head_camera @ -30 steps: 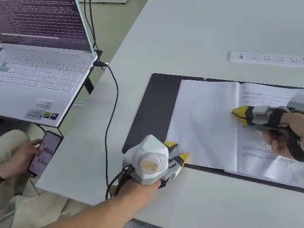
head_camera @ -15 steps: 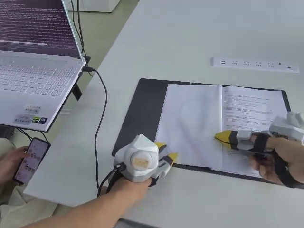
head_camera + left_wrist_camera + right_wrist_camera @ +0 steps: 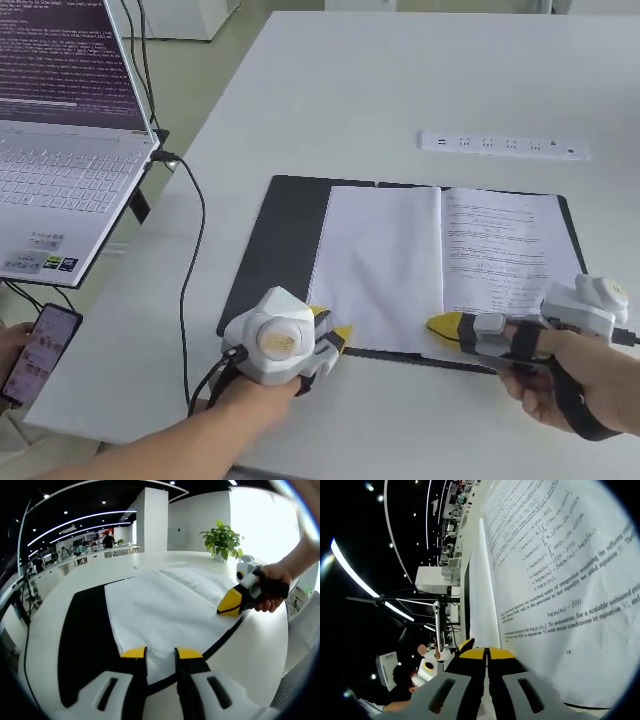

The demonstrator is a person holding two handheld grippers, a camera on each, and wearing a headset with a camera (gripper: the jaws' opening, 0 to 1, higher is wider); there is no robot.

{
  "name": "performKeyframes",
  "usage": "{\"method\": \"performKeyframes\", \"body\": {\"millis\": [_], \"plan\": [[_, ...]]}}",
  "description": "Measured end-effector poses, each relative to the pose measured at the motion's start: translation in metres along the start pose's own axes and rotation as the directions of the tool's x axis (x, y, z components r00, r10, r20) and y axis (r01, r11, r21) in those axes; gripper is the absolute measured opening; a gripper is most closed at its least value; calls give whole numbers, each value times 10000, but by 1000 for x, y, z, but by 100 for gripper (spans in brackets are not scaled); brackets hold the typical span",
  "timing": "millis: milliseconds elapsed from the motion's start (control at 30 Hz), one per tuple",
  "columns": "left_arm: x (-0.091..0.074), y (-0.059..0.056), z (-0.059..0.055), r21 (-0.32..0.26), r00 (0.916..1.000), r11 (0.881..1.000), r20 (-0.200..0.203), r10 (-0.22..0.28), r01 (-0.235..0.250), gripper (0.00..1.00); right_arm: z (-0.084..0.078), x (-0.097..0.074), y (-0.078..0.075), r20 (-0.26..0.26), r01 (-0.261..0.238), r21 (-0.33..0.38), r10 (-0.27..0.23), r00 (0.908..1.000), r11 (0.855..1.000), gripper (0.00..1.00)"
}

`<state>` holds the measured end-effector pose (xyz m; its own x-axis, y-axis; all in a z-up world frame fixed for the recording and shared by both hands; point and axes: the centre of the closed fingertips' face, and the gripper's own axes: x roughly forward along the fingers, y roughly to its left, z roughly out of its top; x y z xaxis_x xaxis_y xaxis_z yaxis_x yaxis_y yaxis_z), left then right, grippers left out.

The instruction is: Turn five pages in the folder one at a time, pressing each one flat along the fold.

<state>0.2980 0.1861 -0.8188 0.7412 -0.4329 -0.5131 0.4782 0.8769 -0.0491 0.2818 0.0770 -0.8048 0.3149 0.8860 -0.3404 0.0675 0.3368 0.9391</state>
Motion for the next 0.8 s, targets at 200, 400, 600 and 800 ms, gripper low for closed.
{"method": "performKeyframes", "body": {"millis": [200,400,600,800], "plan": [[0,0,0,30,10000,10000,21,20,-20,20,-21,-5,-2,-242,-159,65,160,9996,9999,0],[0,-1,1,-30,10000,10000,-29,33,-33,20,-41,-21,23,38,-747,-300,749,9972,9968,0],[-4,-7,3,-316,9978,9994,-638,-165,145,28,-19,-55,25,1633,117,-1619,151,9865,9867,0],[-24,-17,16,-458,9979,9982,-490,-420,398,34,-14,-91,30,2673,1620,-3130,-769,9605,9358,11]]}}
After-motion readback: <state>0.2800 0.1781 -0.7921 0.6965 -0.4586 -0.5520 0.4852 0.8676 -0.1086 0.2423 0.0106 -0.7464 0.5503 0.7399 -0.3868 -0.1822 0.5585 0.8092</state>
